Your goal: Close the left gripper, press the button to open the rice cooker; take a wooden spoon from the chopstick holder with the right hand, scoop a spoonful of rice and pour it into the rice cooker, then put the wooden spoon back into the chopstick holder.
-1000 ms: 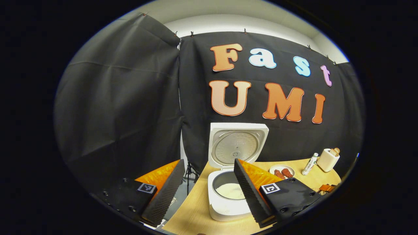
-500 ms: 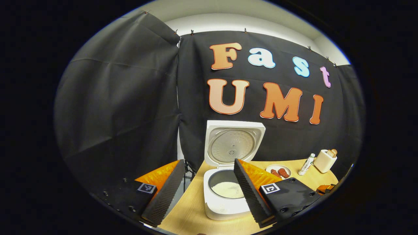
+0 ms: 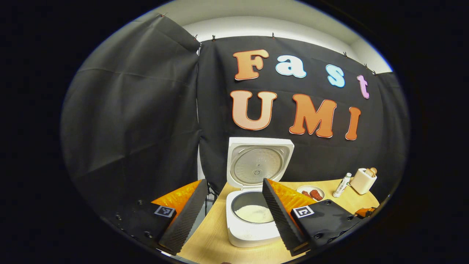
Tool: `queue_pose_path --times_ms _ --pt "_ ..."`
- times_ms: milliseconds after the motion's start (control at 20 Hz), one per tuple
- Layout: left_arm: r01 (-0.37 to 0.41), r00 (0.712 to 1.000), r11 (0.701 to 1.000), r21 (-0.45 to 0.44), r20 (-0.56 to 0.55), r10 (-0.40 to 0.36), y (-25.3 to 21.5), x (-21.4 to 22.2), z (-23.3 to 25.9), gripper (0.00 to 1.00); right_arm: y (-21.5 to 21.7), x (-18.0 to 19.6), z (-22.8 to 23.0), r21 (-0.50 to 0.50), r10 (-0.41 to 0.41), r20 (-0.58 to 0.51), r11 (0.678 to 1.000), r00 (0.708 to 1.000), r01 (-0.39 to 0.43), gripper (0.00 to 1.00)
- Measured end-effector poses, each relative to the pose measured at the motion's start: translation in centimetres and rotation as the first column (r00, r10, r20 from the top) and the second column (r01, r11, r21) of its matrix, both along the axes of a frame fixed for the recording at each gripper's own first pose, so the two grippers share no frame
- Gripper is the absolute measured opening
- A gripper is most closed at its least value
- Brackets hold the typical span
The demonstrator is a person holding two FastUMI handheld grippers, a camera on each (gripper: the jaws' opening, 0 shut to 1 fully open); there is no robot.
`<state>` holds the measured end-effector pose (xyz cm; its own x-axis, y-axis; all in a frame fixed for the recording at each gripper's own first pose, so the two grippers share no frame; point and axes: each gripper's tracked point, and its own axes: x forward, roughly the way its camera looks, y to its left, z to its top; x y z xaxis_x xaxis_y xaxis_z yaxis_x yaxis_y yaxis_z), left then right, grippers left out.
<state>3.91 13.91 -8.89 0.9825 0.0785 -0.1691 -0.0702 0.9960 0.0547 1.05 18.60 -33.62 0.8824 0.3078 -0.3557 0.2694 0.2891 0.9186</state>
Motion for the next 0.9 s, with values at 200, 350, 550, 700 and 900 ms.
queue_pose_path --times_ms 200,350,550,700,900 --pt "0.0 1.0 1.0 -0.007 -0.005 0.0 -0.1 0.0 -0.3 1.0 -1.3 0.4 2.0 -0.001 -0.015 0.016 1.0 1.0 0.015 0.13" --pt "0.008 1.0 1.0 -0.015 -0.007 -0.008 -0.5 0.0 -0.5 1.0 -1.6 1.1 3.5 0.032 -0.033 0.022 0.999 0.999 0.032 0.13" --pt "-0.002 1.0 1.0 -0.011 0.0 0.002 0.3 0.2 -0.3 1.0 -1.0 1.8 4.4 0.052 -0.032 0.016 0.998 0.999 0.031 0.13" --pt "-0.013 1.0 1.0 -0.01 0.001 0.013 1.1 0.3 -0.1 1.0 0.1 2.5 5.7 0.089 -0.028 0.017 0.996 0.999 0.027 0.13" --pt "-0.044 0.999 0.999 -0.015 0.008 0.044 2.8 0.2 0.1 1.0 2.8 3.7 7.5 0.126 0.001 0.024 0.992 1.0 -0.004 0.13"
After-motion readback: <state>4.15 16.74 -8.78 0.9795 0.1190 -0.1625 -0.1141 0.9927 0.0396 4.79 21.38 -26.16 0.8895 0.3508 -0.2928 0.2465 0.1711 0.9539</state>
